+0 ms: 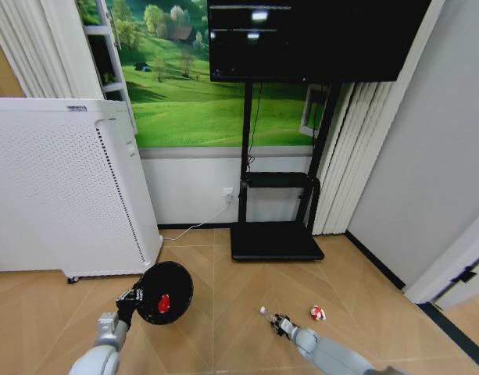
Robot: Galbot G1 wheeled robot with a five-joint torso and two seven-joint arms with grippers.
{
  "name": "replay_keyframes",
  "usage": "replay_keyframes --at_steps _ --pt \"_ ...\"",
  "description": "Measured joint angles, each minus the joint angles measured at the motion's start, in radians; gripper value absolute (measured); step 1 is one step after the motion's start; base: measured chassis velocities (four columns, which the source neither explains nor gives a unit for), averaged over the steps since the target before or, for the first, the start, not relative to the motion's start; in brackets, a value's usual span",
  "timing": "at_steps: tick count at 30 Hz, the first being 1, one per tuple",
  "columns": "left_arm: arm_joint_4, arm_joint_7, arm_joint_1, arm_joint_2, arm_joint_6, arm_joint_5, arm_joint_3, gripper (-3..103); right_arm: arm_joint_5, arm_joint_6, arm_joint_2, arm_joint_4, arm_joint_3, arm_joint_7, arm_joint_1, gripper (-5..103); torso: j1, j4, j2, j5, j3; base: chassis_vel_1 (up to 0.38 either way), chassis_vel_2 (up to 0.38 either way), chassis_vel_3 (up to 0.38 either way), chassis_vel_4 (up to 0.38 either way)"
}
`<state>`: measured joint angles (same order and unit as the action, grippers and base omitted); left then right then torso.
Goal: Pick up the trash bin and place the garbage on the floor into it.
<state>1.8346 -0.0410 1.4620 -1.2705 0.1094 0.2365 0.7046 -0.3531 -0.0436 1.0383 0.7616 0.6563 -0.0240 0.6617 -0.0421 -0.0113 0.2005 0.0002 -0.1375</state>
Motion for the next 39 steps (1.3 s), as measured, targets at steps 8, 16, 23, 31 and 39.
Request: replay_keyframes --at_steps 8,16,23,31,39 --pt "-0.008 0.005 -0.042 0.000 0.010 -0.003 -0.056 7 -0.008 0.004 -0.086 0.166 -0.114 -0.039 0.019 19 0.000 0.0001 0.000 0.0001 0.000 0.000 0.000 0.000 0.000" --pt "-0.040 0.017 -0.097 -0.011 0.021 -0.003 -0.115 7 -0.120 0.039 -0.200 0.391 -0.257 -0.043 0.061 19 0.000 0.0003 0.000 0.0000 0.000 0.000 0.000 0.000 0.000" --pt "-0.079 0.022 -0.141 -0.016 0.029 -0.001 -0.157 7 -0.211 0.086 -0.344 0.689 -0.454 -0.045 0.219 19 0.000 -0.0003 0.000 0.0001 0.000 0.000 0.000 0.000 0.000" --pt "-0.127 0.035 -0.221 -0.066 0.042 0.001 -0.236 7 -0.279 0.087 -0.451 1.017 -0.703 -0.017 0.458 19 0.000 -0.0002 0.000 -0.0001 0.000 0.000 0.000 0.000 0.000" --pt "-0.156 0.042 -0.243 -0.148 0.046 -0.031 -0.327 7 -0.272 0.063 -0.414 1.100 -0.683 -0.002 0.453 19 0.000 0.0000 0.000 -0.0001 0.000 0.000 0.000 0.000 0.000"
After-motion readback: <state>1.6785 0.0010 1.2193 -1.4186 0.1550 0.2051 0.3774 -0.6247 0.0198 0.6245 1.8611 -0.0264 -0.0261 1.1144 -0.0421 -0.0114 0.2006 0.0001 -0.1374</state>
